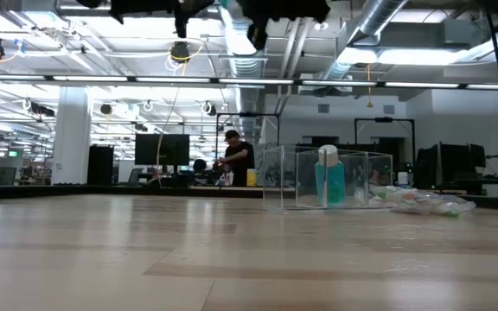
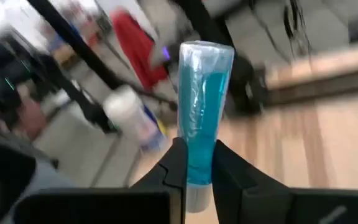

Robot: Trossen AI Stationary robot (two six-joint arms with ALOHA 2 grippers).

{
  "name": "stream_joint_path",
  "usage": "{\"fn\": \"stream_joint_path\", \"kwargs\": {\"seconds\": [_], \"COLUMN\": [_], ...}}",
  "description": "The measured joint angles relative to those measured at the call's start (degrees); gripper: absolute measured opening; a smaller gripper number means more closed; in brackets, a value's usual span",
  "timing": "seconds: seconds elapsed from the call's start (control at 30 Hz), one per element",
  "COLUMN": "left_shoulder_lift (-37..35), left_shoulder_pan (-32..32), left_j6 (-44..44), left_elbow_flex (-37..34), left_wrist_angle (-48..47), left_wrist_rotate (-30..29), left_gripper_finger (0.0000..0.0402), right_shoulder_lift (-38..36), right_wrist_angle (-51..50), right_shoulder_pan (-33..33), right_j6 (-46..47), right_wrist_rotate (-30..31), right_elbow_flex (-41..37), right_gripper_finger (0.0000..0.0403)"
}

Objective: Pick & Place toothbrushing station
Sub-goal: Put the blue mouthwash into the transparent organizer

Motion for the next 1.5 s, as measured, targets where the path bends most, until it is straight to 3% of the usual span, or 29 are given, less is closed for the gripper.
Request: {"fn": "stream_joint_path", "kwargs": {"seconds": [0.2, 0.5, 1.0, 1.23, 1.5], "left_shoulder_lift": [-1.01, -1.06, -1.01, -1.01, -1.01], "left_shoulder_pan": [2.15, -0.17, -6.44, -6.93, -7.38], "left_j6": [2.32, 1.74, 0.71, 0.03, -1.23], "left_elbow_flex": [-1.7, -10.25, -17.18, -17.18, -17.18], "left_wrist_angle": [-3.27, -3.54, -2.58, -1.38, -0.74], "left_wrist_rotate": [-0.28, -0.79, -5.61, -6.09, -6.07], "left_gripper_finger": [0.0166, 0.0162, 0.0157, 0.0155, 0.0156], "right_shoulder_lift": [-0.03, 3.05, 15.56, 14.29, 14.42], "right_wrist_angle": [-5.43, 4.79, 4.85, 11.61, 11.03], "right_shoulder_pan": [0.64, 1.15, 3.32, 2.55, 0.93], "right_j6": [-4.08, 0.2, 2.39, 5.98, 8.07], "right_wrist_rotate": [4.06, 6.9, 7.11, 6.98, 5.88], "right_elbow_flex": [-8.61, -23.09, -24.36, -24.1, -22.15], "right_gripper_finger": [0.0035, 0.0035, 0.0036, 0.0117, 0.0197]}}
